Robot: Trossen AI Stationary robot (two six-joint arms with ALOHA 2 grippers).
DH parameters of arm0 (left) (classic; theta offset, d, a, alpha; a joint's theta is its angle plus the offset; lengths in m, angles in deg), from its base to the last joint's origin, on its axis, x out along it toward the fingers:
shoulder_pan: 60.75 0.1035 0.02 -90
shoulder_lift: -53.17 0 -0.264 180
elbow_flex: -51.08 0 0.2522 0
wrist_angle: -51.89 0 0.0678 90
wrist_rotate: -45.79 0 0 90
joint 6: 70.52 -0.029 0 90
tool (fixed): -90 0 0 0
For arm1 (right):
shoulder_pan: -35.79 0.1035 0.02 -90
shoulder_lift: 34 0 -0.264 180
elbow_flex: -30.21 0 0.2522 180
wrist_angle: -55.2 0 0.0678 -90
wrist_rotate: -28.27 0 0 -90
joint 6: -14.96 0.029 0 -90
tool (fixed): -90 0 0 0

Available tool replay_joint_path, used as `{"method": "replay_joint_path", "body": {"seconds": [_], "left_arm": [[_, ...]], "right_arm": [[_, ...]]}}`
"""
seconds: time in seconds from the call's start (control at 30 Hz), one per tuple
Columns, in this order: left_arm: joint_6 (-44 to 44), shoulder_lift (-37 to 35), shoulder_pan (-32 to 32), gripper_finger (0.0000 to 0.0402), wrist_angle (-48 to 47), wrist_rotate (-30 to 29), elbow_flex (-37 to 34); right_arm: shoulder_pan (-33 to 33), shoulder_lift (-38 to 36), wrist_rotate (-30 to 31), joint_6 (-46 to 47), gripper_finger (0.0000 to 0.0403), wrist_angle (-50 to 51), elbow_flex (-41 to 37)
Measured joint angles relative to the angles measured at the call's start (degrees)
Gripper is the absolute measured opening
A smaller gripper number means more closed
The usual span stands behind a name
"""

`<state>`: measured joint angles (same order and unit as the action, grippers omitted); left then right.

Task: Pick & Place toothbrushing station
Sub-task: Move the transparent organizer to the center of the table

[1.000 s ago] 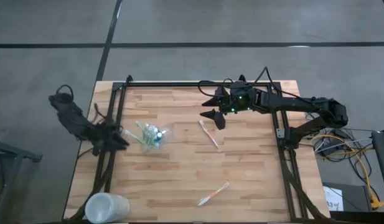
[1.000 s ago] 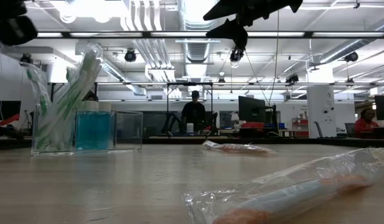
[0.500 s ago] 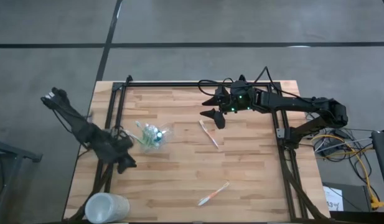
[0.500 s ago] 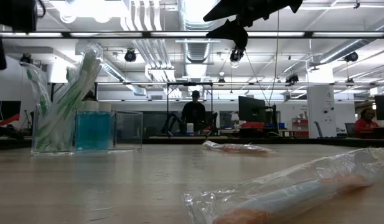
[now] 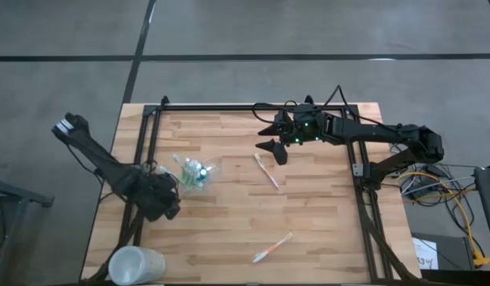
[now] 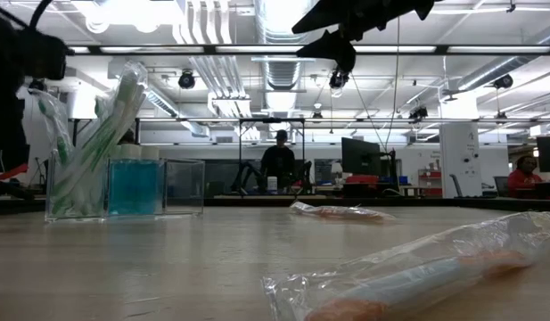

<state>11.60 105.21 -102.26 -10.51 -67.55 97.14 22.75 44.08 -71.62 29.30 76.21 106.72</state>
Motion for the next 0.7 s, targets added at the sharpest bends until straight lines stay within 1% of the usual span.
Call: {"method": "replay_joint_path", "body": {"seconds": [0.07, 0.23, 0.37, 0.6, 0.7], "left_arm": [[0.4, 0.9, 0.0, 0.0136, -0.4, -0.7, -0.8], [3.8, 3.2, 0.0, 0.0136, -0.3, 0.1, -3.4], [5.8, 4.6, 0.0, 0.0136, -0.2, -0.5, -5.7], [6.9, 5.3, 0.1, 0.0136, 0.5, -6.2, -7.2], [6.9, 5.4, 0.1, 0.0136, 0.5, -9.8, -7.2]], "right_arm": [[0.0, 0.0, 0.0, 0.0, 0.0244, 0.0, 0.0], [0.0, 0.0, 0.0, 0.3, 0.0244, 0.0, 0.0], [0.0, 0.0, 0.0, 0.6, 0.0244, -0.1, 0.0], [0.0, 0.0, 0.0, 0.7, 0.0244, -0.1, 0.0], [0.0, 0.0, 0.0, 0.7, 0.0244, -0.1, 0.0]]}}
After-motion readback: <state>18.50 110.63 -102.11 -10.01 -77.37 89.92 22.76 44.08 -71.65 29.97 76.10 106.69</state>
